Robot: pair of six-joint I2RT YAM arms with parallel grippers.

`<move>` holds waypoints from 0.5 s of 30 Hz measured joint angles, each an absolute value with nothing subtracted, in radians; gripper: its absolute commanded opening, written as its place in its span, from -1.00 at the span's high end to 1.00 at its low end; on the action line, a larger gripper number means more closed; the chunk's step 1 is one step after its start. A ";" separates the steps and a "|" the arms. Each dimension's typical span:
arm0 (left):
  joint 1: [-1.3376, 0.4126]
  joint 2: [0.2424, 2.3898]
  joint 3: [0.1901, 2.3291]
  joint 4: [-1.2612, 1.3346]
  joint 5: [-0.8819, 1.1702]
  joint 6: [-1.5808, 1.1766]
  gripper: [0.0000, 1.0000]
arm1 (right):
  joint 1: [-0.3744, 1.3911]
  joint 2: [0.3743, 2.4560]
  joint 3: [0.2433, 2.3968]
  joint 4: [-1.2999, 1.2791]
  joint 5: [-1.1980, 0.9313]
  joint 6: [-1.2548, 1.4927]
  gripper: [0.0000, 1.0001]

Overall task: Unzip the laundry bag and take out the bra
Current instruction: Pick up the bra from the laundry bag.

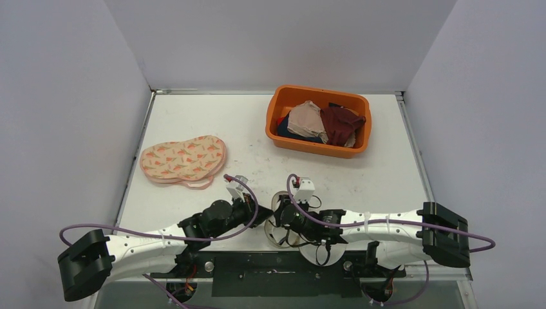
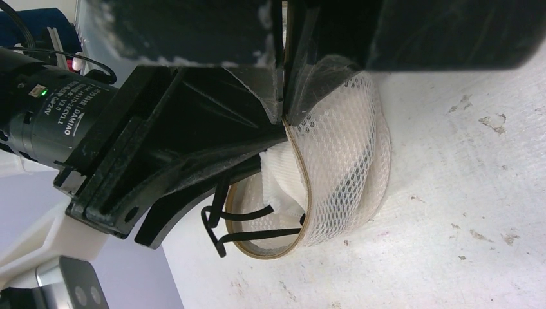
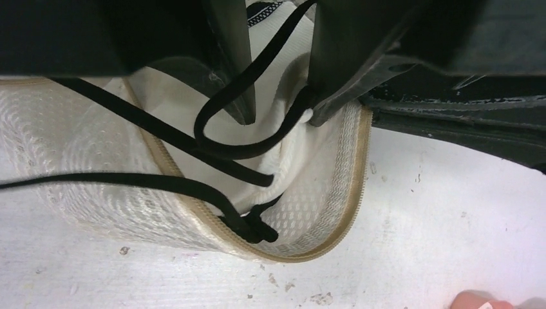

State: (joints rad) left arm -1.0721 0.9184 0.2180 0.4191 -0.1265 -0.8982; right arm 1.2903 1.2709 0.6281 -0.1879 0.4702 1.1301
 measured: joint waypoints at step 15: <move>-1.075 0.850 0.206 0.393 -0.171 -0.910 1.00 | 1.288 1.159 0.628 -0.214 0.419 1.004 0.89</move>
State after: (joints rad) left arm -1.0748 0.8505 0.2062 0.3927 -0.1715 -0.9096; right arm 1.2881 1.1587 0.6285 -0.2142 0.4187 1.0039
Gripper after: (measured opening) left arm 0.009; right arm 0.136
